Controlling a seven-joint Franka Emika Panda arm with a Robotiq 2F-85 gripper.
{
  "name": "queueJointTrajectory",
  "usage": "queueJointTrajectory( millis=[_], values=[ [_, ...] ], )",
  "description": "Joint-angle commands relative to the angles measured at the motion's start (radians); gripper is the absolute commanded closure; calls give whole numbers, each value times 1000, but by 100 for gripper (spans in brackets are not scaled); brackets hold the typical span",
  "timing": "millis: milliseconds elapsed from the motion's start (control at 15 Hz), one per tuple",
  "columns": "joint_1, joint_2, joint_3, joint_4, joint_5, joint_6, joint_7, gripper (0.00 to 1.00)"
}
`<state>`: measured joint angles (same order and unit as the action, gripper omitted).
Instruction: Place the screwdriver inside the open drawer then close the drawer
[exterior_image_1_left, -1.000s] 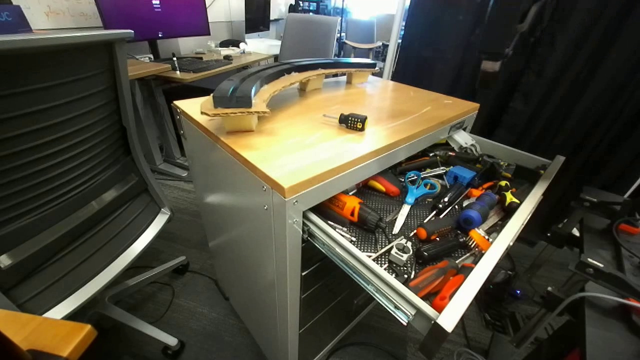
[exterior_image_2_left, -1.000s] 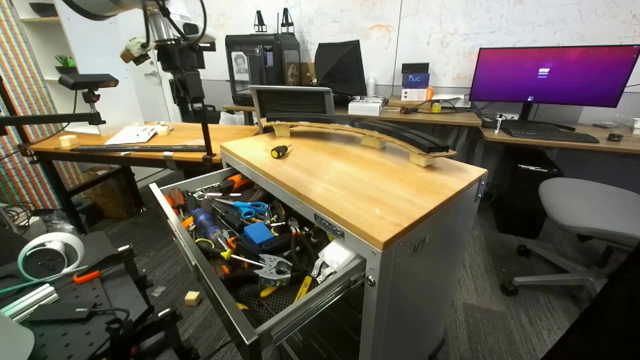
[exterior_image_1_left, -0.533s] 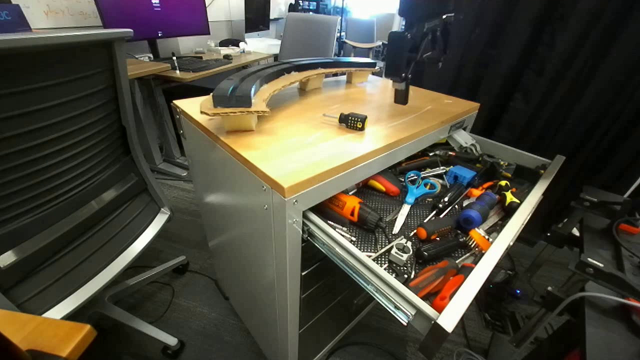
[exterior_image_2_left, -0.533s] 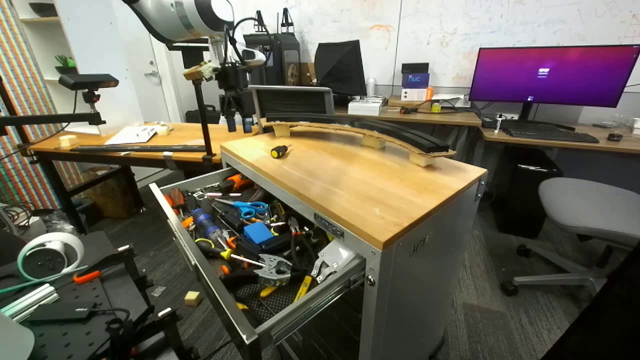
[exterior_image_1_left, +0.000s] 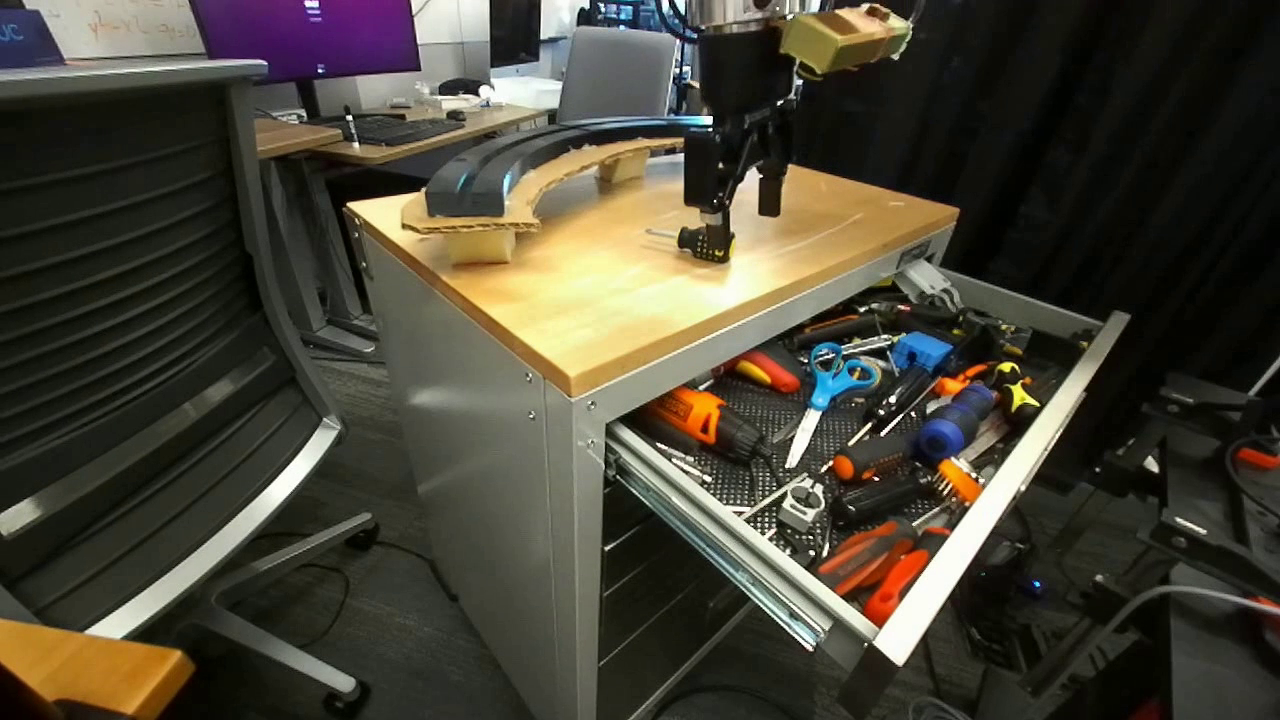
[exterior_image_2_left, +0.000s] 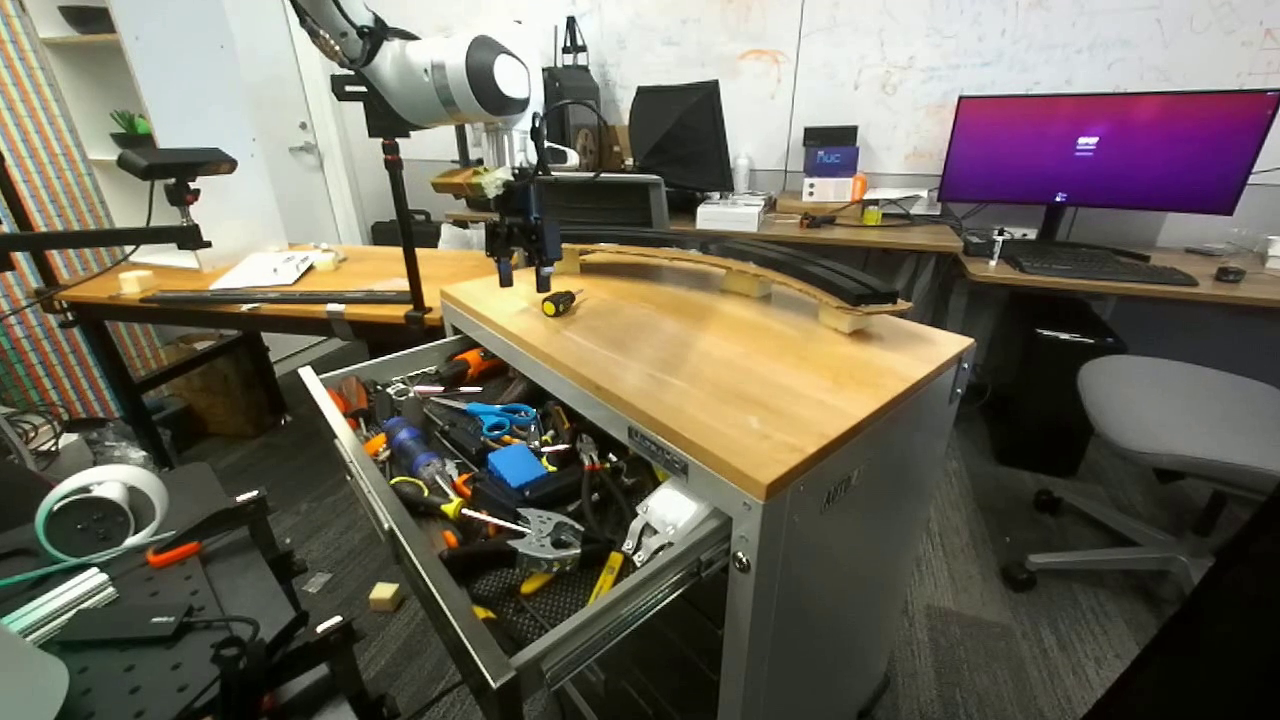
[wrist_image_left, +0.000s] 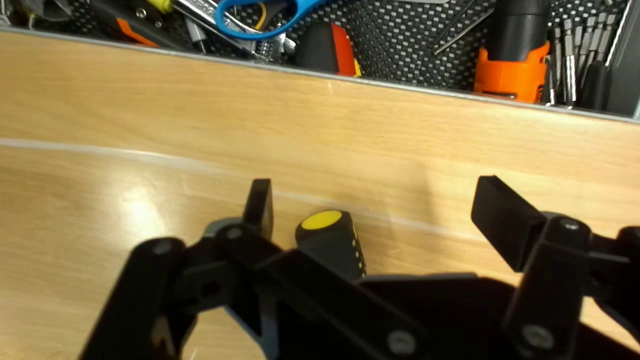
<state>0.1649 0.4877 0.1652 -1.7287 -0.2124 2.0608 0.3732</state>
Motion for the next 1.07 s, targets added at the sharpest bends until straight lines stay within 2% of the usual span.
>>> queueJointTrajectory(
  millis=[0,467,533,600,1000],
  values=[
    [24,38,-46,83,20,-52,-95,0],
    [46,139,-64,211,19,-82,-130,0],
    [51,154,-64,230,20,-84,-133,25],
    [48,156,-64,228,23,-74,-143,27],
    [32,132,-77,174,33,-21,-164,73]
  ],
)
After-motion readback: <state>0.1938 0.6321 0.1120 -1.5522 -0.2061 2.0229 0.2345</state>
